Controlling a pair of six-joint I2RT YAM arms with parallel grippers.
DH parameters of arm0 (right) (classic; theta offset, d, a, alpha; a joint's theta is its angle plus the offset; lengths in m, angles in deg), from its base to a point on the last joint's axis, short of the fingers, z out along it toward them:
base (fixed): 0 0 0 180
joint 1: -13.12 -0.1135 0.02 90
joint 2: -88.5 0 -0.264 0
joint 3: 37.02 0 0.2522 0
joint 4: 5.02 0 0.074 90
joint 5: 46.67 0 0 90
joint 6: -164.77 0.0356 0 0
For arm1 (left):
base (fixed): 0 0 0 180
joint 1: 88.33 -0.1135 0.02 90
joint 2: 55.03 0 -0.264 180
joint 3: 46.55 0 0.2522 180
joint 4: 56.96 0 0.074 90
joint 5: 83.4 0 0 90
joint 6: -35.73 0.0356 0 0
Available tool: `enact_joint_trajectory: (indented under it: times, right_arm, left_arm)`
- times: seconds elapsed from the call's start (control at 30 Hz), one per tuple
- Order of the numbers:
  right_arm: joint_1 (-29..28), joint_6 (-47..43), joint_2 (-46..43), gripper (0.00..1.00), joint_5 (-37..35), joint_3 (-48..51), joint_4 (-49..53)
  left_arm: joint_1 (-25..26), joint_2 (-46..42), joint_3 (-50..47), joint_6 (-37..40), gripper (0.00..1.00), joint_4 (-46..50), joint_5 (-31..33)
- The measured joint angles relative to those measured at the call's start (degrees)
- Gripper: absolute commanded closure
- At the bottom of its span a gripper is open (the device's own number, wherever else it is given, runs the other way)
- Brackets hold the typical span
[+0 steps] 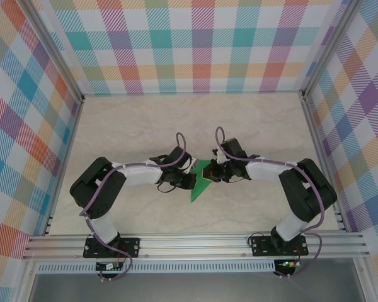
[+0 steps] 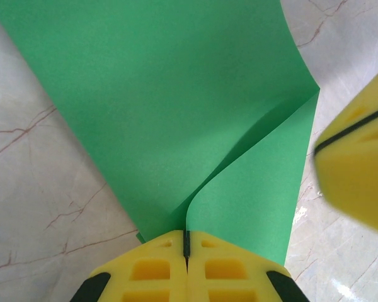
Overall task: Fold a paper plane with a square sheet of paper (pick it up from the middle)
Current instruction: Third fold the triangle at the center of the table.
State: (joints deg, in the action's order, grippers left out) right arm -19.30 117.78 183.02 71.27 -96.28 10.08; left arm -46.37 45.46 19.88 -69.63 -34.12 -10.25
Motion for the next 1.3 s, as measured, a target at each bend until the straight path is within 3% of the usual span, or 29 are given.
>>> enact_joint_trajectory:
  times: [0.37,0.63,0.77,1.03,1.3]
  right_arm:
    - [-0.6,0.0,6.2,0.99,-0.8,-0.1,-0.2]
    - [-0.7,0.0,6.2,0.99,-1.3,-0.1,-0.4]
    - [-0.7,0.0,6.2,0.99,-1.5,-0.1,-0.3]
    - [-0.7,0.6,6.2,0.99,-1.8,-0.1,-0.3]
    - [-0.7,1.2,6.2,0.99,-1.9,-0.1,-0.2]
  left_arm:
    - [0.0,-0.2,0.0,0.0,0.98,0.0,0.7]
    - [0.0,-2.8,0.1,-0.6,0.7,2.1,1.7]
    - [0.0,-6.8,0.3,-2.5,0.65,3.8,2.9]
    - [0.0,-15.3,-0.4,-10.6,0.85,3.3,1.2]
    - [1.9,-14.1,-5.5,-18.8,0.88,-2.2,-5.4]
